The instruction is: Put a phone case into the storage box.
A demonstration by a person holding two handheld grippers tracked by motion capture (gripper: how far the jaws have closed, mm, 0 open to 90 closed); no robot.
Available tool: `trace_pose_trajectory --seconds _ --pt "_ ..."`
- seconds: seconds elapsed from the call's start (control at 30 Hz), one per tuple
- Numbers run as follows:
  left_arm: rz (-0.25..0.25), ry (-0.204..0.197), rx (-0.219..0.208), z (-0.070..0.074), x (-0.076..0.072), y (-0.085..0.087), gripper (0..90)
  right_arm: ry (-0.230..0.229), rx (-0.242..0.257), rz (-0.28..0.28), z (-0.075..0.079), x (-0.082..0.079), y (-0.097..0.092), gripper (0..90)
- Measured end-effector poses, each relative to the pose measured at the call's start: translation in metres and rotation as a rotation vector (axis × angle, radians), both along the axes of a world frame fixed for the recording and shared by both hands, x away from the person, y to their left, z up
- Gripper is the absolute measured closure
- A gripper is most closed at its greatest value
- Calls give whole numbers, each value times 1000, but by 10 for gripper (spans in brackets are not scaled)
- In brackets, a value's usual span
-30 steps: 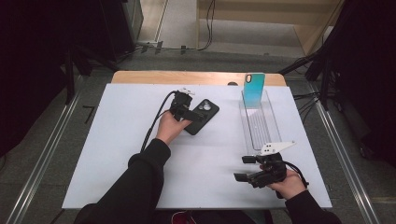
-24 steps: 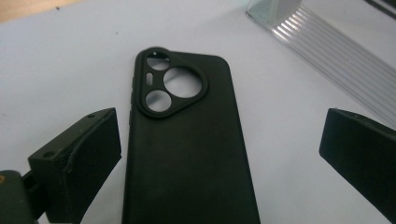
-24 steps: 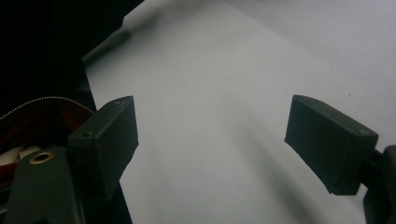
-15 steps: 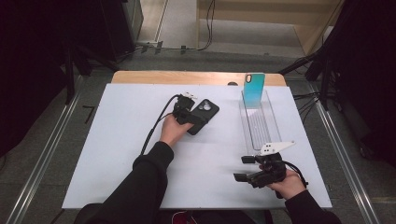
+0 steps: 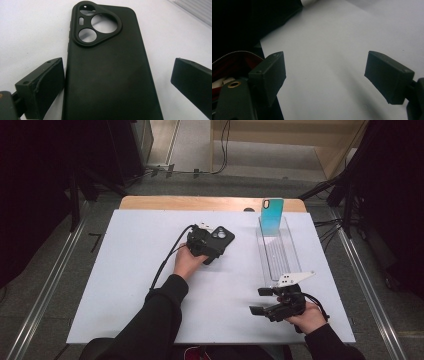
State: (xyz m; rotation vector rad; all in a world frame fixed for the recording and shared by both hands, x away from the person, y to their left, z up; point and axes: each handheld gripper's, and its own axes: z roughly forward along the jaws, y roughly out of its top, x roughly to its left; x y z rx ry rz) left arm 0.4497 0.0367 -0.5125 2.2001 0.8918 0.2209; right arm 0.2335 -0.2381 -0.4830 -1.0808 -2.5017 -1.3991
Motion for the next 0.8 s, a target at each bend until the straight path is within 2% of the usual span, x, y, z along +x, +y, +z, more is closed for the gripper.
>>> trace_pose_trajectory --seconds 0.17,0.27,0.37,0.6,0.8 --pt "-7 -20 23 -1 -2 -2 0 4 -1 2 0 0 1 153" --pt "-5 -44 61 -2 -4 -5 8 3 -2 2 -1 0 1 153" --pt "-2 -76 100 -2 -6 -6 57 5 -3 2 -1 0 1 153" --pt "22 -93 98 -2 -7 -5 120 2 -8 3 -1 0 2 153" --pt "31 -95 97 -2 -8 -5 135 3 -9 2 -1 0 2 153"
